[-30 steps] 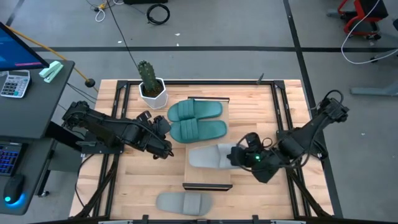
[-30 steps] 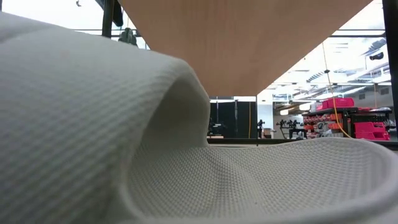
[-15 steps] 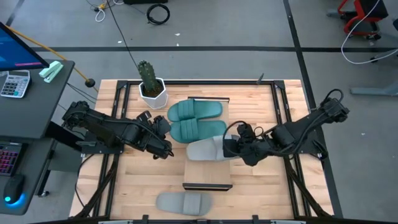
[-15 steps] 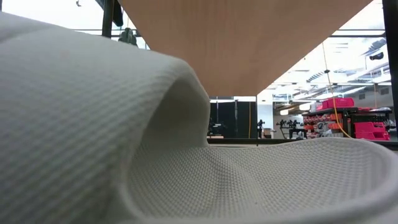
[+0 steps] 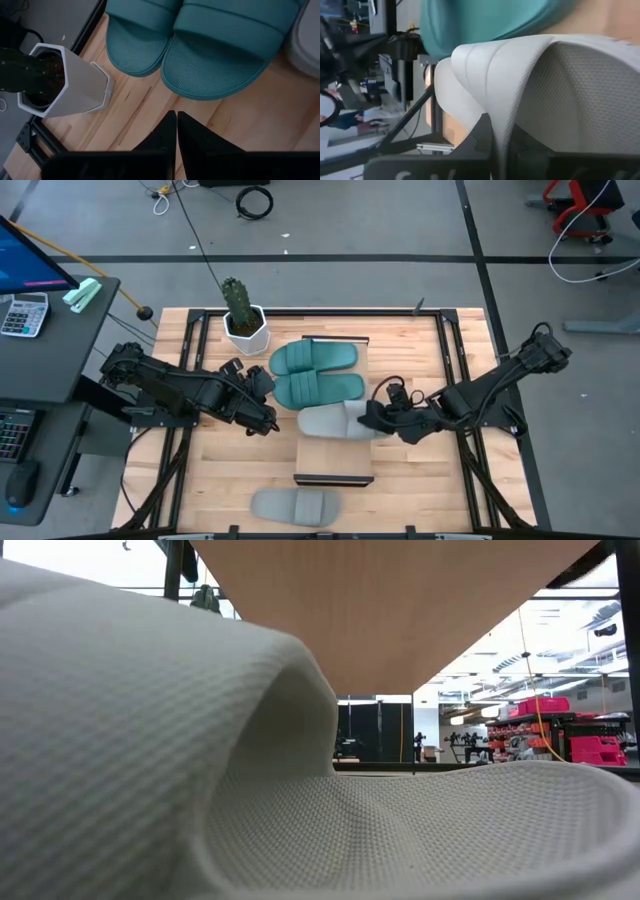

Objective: Pick and place slides into the shelf
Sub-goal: Put the top gray slide on the shelf

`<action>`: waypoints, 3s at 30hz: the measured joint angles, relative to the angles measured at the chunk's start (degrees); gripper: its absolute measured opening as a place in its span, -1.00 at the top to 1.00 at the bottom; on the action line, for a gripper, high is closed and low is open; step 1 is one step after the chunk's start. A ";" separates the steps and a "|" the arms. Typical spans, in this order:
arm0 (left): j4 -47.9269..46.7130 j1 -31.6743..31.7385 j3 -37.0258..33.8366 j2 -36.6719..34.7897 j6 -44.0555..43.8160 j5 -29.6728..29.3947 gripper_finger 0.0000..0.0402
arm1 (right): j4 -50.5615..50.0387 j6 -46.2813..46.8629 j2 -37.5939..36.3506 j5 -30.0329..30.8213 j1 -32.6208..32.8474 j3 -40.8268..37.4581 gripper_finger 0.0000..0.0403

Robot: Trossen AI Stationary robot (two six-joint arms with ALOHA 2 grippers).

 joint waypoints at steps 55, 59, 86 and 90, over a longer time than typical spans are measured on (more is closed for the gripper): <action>0.47 0.59 0.00 0.00 -0.55 0.23 0.92 | 12.08 -2.52 -5.05 -9.25 -6.78 -12.78 0.83; 0.55 0.59 0.00 0.00 -0.55 0.24 0.89 | 12.05 -1.39 -4.56 -8.88 -6.78 -12.78 0.66; 1.42 0.46 0.00 0.00 -0.42 0.24 0.90 | 11.05 -0.16 -6.31 -9.55 -6.80 -11.87 0.20; 1.42 0.48 0.00 0.00 -0.33 0.20 0.93 | 10.75 -0.16 -6.33 -10.02 -6.78 -11.87 0.20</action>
